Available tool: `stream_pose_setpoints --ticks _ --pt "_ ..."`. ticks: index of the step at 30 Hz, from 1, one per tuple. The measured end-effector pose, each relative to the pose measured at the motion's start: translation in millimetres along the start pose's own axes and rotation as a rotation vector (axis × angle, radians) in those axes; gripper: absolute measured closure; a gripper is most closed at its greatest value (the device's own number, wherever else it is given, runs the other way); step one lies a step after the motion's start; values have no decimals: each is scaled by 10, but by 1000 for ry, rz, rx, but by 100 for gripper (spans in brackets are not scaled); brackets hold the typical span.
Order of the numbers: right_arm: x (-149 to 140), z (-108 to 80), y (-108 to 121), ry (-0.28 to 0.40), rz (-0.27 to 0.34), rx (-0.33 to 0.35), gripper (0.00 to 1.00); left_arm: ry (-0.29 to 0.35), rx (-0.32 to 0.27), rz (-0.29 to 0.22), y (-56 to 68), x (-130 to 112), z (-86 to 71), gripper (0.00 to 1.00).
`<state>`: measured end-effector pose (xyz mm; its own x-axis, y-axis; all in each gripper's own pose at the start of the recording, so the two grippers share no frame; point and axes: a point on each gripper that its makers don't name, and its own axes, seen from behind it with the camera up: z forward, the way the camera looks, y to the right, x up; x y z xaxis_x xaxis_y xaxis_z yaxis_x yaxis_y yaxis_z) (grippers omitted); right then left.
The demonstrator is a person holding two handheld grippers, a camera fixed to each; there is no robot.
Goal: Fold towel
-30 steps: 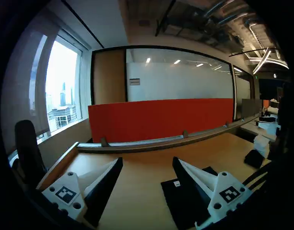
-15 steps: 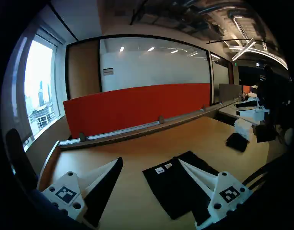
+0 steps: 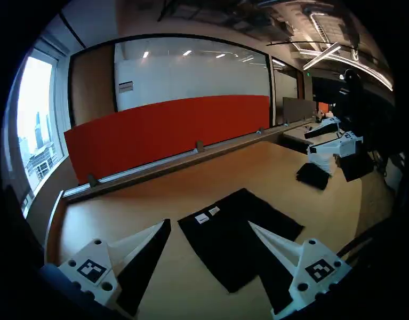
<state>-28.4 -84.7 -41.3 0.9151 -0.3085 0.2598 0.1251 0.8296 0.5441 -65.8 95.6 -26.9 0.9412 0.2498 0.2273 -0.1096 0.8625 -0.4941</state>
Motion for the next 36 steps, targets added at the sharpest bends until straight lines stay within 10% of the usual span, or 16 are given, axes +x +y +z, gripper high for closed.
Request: stream_pose_setpoints --ticks 36 --pt "-1403 395 -479 -210 -43 136 0 -228 -132 -4 481 -1410 495 4"
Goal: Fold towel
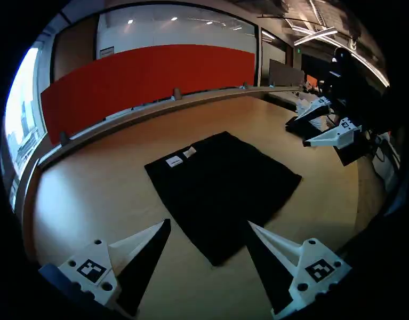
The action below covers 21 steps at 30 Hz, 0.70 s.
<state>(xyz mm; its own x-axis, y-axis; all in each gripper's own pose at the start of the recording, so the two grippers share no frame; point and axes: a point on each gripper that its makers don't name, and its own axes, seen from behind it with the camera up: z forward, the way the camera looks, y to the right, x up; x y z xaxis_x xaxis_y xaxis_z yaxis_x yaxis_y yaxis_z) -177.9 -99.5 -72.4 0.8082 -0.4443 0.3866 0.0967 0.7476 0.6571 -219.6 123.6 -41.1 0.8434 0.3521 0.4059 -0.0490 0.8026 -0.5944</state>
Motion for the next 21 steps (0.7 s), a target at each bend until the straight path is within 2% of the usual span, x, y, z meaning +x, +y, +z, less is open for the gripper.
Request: stream_pose_setpoints --ticks 11,21 --pt "-414 161 -166 -77 -18 48 0 -94 -46 27 135 -380 212 4" --pt "-723 259 -257 -142 -32 80 0 -171 -67 35 208 -691 318 4"
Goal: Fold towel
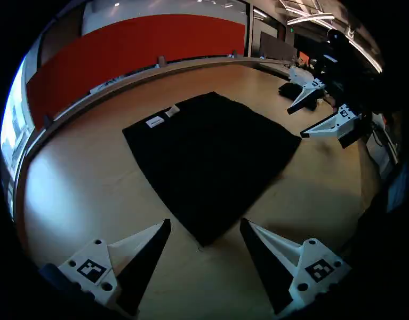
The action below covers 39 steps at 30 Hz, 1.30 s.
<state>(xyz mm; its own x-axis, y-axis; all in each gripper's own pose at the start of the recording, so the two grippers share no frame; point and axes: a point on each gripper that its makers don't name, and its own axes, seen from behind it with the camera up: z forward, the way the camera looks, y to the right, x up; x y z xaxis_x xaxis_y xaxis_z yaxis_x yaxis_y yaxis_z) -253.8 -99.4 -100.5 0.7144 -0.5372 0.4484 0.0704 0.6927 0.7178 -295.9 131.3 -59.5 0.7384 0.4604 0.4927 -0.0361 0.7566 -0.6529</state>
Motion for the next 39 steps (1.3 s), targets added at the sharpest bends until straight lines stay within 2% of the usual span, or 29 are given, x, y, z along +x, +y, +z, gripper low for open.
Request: stream_pose_setpoints --ticks 13,26,33,39 --pt "-214 94 -62 -55 -8 40 5 -40 -12 6 3 -97 118 4" --pt "-279 105 -112 -66 23 81 21 -65 -14 22 14 -116 119 7" --pt "-282 110 -93 -71 26 81 34 -73 -18 29 49 -107 132 22" --pt "-280 111 -101 -70 25 85 54 -75 -12 20 58 -107 134 26"
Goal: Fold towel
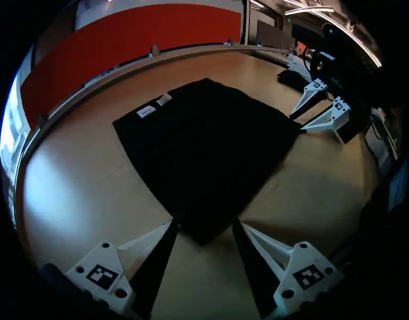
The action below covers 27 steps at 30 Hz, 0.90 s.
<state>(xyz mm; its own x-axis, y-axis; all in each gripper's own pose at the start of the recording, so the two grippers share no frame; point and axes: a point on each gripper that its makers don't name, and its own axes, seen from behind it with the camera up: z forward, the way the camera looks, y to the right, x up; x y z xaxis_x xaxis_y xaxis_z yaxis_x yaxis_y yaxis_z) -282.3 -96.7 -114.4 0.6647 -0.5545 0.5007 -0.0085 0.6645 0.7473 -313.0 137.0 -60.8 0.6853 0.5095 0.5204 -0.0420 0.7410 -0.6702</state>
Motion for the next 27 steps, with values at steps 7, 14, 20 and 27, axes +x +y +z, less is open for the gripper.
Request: stream_pose_setpoints --ticks 7,14,20,27 --pt "-2 7 -19 1 0 2 72 -5 5 -6 0 17 13 43" --pt "-5 -3 -36 2 10 8 80 -6 13 -12 6 43 41 78" --pt "22 -27 -50 14 17 8 84 -8 16 -18 18 63 49 84" --pt "81 -113 -28 30 27 4 84 -11 1 -41 49 101 19 85"
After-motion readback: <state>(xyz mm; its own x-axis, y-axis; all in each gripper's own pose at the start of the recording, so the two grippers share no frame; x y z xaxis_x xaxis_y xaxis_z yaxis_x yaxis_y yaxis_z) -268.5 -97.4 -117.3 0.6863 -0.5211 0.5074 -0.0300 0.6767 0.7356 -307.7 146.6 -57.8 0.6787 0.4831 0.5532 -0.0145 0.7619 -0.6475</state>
